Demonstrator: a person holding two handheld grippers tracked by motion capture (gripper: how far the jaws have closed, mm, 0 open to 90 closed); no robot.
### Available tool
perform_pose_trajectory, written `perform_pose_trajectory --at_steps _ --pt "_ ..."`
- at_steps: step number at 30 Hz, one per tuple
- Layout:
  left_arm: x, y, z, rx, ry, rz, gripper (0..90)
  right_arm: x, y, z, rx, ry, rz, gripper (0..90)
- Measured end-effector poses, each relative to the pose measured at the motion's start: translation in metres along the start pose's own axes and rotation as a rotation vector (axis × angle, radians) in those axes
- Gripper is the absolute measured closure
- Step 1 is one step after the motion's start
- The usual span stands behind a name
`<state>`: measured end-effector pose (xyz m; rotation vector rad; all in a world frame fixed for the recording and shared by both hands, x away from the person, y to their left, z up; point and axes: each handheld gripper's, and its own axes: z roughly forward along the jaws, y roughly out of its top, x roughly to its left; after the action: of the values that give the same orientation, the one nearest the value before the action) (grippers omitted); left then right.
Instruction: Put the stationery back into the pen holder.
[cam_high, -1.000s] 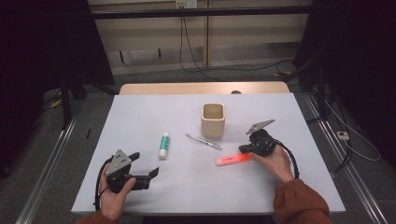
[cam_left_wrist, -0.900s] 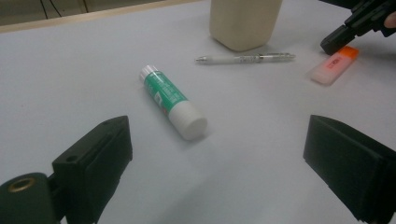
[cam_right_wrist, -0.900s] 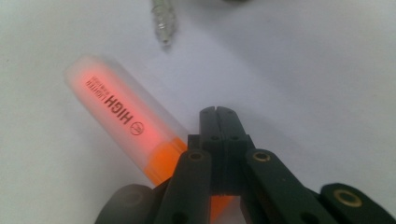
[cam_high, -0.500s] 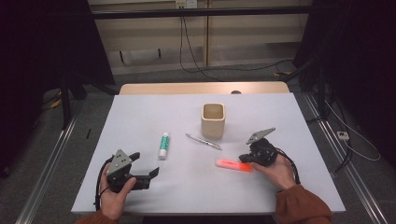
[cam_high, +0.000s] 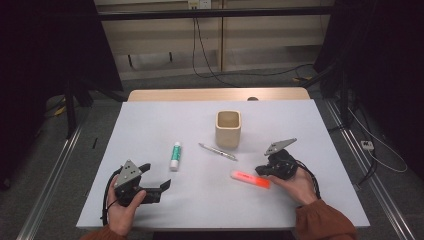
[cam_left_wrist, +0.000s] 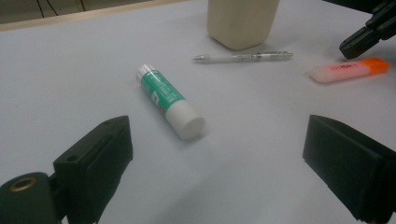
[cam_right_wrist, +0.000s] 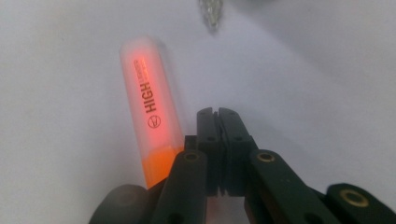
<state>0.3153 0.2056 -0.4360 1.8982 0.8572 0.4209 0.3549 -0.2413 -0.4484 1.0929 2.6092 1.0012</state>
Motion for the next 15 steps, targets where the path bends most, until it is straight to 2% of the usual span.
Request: perform_pose_trajectory --at_steps 3,5,7,9,11,13,15 --pt "0.000 0.000 0.000 0.003 0.000 0.001 8.2 -0.003 0.002 -0.006 -0.029 0.009 0.009 76.9" --pt "0.000 0.000 0.000 0.003 0.000 0.002 8.2 -0.004 0.002 -0.008 -0.043 0.016 0.017 67.5" --pt "0.000 0.000 0.000 0.003 -0.001 0.001 8.3 -0.005 0.003 -0.010 -0.044 0.019 0.018 53.3" --pt "0.000 0.000 0.000 0.003 0.003 0.001 8.2 -0.006 0.005 -0.011 -0.052 0.005 0.037 35.1" --pt "0.000 0.000 0.000 0.004 0.001 0.001 8.2 -0.005 0.007 -0.013 -0.048 0.010 0.033 31.7" --pt "0.000 0.000 0.000 0.005 0.001 0.004 8.2 -0.004 0.008 -0.016 -0.054 0.015 0.031 24.5" --pt "0.000 0.000 0.000 0.004 -0.002 0.002 8.3 -0.002 0.009 -0.019 -0.045 0.042 0.014 22.1"
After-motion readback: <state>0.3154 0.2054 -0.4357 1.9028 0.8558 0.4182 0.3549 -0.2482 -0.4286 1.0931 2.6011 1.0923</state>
